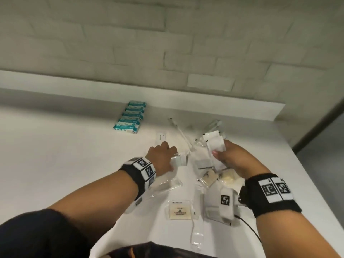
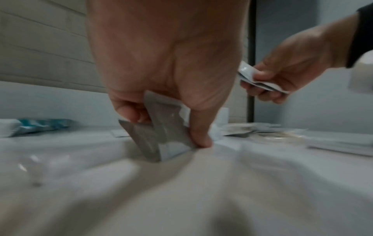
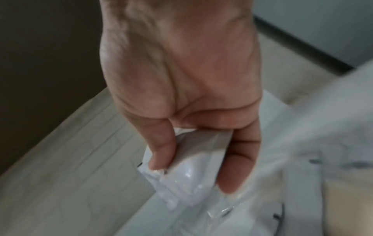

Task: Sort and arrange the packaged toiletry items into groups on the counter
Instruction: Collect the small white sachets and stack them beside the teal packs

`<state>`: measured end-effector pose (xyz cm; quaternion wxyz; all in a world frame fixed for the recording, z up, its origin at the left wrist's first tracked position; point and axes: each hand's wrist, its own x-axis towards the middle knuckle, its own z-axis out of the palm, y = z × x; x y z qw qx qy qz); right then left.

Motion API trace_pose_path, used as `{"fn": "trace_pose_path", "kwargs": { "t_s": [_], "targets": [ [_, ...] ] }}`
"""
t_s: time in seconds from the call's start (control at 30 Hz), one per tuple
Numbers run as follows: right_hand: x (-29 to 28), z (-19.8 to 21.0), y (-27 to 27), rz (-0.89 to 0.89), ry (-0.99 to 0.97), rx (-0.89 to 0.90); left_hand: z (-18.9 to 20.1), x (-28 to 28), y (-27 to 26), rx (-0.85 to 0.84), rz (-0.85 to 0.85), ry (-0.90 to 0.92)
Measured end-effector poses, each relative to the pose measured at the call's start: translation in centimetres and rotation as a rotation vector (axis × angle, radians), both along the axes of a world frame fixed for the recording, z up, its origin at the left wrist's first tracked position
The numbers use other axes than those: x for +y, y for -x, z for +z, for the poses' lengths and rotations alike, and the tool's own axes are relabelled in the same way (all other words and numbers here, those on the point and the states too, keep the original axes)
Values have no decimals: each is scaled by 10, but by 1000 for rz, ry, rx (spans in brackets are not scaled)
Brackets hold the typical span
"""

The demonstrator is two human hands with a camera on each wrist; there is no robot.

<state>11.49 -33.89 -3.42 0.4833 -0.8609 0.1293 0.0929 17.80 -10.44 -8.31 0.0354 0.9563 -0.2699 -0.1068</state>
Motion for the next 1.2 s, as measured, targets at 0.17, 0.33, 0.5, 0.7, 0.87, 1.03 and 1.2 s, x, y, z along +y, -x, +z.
{"fn": "trace_pose_path", "kwargs": {
  "t_s": [0.17,0.33,0.5,0.7,0.87,1.03,1.2],
  "targets": [
    [10,-2,10,-136,-341,-96,3,-3,7,-79,71,52],
    [29,12,18,-161,-446,-198,37,-7,8,352,336,901],
    [48,27,30,-155,-444,-262,66,-30,32,913,285,1534],
    [39,35,41,-206,-211,-356,68,-44,59,1017,240,1494],
    [15,39,61,-182,-287,-640,70,-52,76,1096,335,1552],
    [2,37,67,-104,-290,-690,80,-61,86,1114,172,1548],
    [-8,28,73,-113,-212,-749,78,-70,87,927,213,1520]
  ]
}}
